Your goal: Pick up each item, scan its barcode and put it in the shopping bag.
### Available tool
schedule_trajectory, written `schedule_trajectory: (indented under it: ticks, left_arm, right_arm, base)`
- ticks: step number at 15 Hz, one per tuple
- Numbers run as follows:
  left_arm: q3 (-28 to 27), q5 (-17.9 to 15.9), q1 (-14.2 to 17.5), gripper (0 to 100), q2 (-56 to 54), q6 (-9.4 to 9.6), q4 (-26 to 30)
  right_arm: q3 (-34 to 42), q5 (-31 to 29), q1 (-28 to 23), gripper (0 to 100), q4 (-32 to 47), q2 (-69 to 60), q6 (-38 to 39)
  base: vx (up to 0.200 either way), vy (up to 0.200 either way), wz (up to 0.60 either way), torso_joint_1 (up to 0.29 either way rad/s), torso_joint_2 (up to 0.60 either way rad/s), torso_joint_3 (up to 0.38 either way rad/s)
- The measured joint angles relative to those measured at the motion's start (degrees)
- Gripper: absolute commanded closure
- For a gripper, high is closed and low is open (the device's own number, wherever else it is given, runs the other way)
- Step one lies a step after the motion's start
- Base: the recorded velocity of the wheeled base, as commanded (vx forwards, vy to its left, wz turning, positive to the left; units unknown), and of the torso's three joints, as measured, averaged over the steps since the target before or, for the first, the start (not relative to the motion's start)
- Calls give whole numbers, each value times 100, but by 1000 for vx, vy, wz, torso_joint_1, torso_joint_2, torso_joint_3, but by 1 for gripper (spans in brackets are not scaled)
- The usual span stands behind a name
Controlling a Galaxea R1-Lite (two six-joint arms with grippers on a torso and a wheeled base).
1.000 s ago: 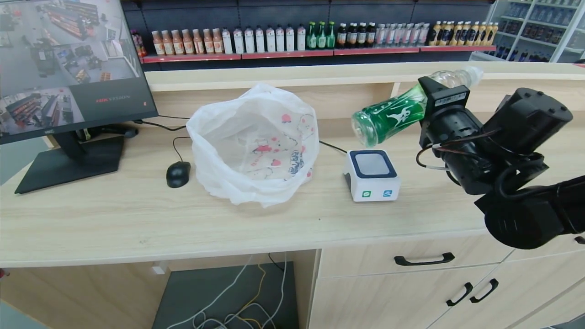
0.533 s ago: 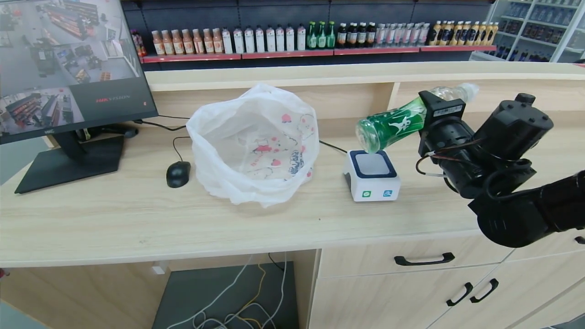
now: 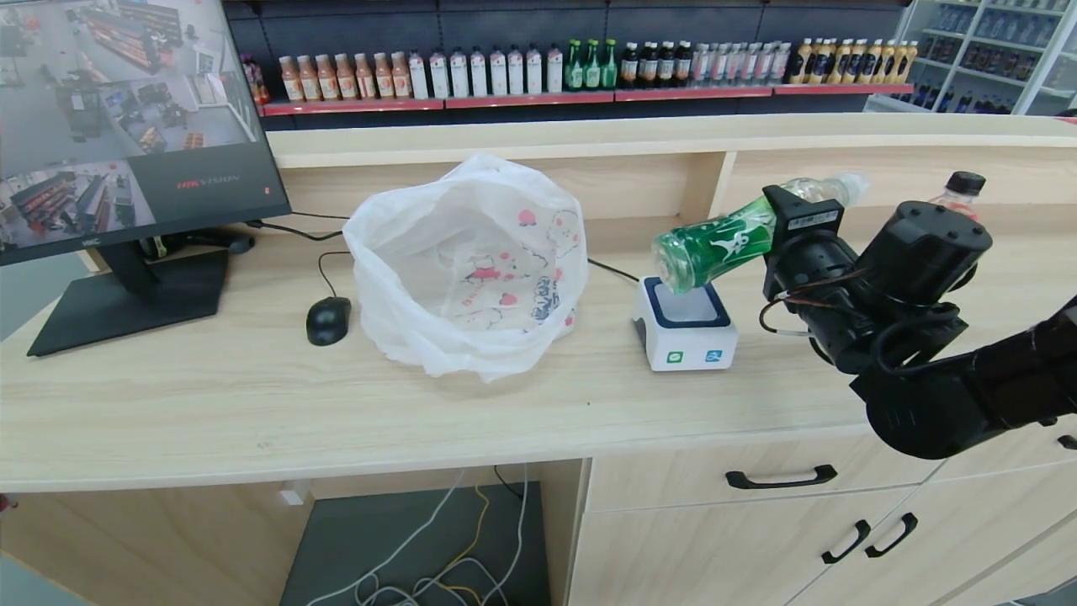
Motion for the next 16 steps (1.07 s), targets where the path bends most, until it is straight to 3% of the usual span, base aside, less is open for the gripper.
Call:
schedule_trajectory:
  ticks: [16]
  left_arm:
    - [0,0,0,0,0,0,0]
  right_arm:
    - [188,-5,-124,100,-30,155,179]
  base:
    - [0,0,0,0,0,0]
